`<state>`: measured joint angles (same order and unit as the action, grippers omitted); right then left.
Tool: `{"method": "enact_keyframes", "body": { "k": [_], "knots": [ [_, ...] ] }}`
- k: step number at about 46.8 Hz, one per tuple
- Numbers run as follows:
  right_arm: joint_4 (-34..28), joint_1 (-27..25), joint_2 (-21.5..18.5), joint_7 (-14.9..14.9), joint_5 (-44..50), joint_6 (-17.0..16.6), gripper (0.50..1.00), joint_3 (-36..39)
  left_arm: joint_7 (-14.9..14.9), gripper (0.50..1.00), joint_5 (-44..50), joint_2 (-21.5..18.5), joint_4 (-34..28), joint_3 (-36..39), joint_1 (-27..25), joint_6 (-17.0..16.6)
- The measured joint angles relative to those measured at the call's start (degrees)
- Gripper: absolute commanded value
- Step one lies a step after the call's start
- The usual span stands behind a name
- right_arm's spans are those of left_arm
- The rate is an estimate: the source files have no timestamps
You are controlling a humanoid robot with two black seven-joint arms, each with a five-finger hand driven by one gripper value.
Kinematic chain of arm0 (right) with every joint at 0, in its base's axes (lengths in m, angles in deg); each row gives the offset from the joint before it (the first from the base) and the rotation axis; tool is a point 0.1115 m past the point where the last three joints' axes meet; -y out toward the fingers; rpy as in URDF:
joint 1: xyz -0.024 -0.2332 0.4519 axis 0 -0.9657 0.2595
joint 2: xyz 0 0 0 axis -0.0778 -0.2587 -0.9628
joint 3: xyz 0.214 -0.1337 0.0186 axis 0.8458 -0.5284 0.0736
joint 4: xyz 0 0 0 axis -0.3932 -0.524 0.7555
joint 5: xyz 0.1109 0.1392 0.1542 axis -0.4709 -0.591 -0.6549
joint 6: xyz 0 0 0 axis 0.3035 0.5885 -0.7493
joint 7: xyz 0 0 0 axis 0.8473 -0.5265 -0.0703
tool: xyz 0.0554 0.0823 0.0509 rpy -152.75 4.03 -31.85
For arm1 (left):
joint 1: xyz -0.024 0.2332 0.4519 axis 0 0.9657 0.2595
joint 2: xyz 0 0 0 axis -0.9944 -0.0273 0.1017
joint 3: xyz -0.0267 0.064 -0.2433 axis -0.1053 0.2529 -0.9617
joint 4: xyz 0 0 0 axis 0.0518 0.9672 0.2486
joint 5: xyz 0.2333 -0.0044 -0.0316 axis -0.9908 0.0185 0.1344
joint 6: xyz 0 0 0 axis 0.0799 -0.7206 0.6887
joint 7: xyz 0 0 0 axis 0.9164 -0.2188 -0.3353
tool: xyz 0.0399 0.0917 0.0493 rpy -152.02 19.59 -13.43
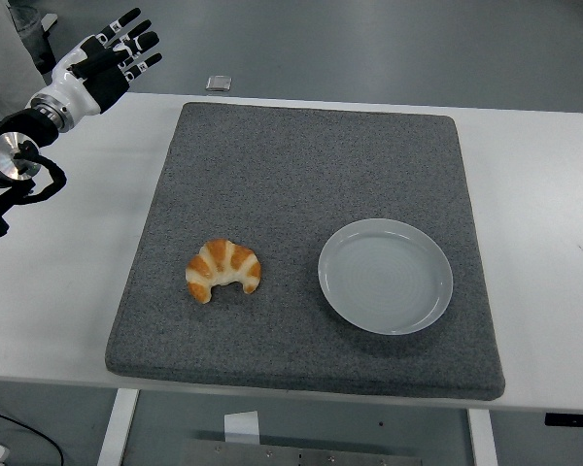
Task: Place the bread on the plate
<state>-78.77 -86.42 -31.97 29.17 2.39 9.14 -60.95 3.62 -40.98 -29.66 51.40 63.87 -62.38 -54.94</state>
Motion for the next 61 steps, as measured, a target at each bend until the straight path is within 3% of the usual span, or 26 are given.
{"method": "enact_keyframes", "body": {
  "k": [34, 40, 47, 54, 61],
  "knots": [
    [0.0, 0.0, 0.0, 0.0, 0.0, 0.0, 0.932, 0.0, -0.2, 1.000, -0.9, -0.6, 0.5, 0.4, -0.3, 0.8],
    [0.0, 0.0, 0.0, 0.0, 0.0, 0.0, 0.932, 0.0, -0.2, 1.000, -7.9, -1.0, 0.3, 0.6, -1.2, 3.3],
    [0.0, 0.0, 0.0, 0.0, 0.0, 0.0, 0.932, 0.0, -0.5, 1.000, -22.0, -1.8, -0.1, 0.3, -2.5, 3.7],
    [0.0, 0.0, 0.0, 0.0, 0.0, 0.0, 0.932, 0.0, -0.6, 1.000, -26.8, -2.9, -0.9, 0.6, -3.2, 3.7],
    [0.0, 0.0, 0.0, 0.0, 0.0, 0.0, 0.932, 0.0, -0.6, 1.000, -32.0, -7.1, -6.9, 1.4, -4.7, 3.6]
  ]
}}
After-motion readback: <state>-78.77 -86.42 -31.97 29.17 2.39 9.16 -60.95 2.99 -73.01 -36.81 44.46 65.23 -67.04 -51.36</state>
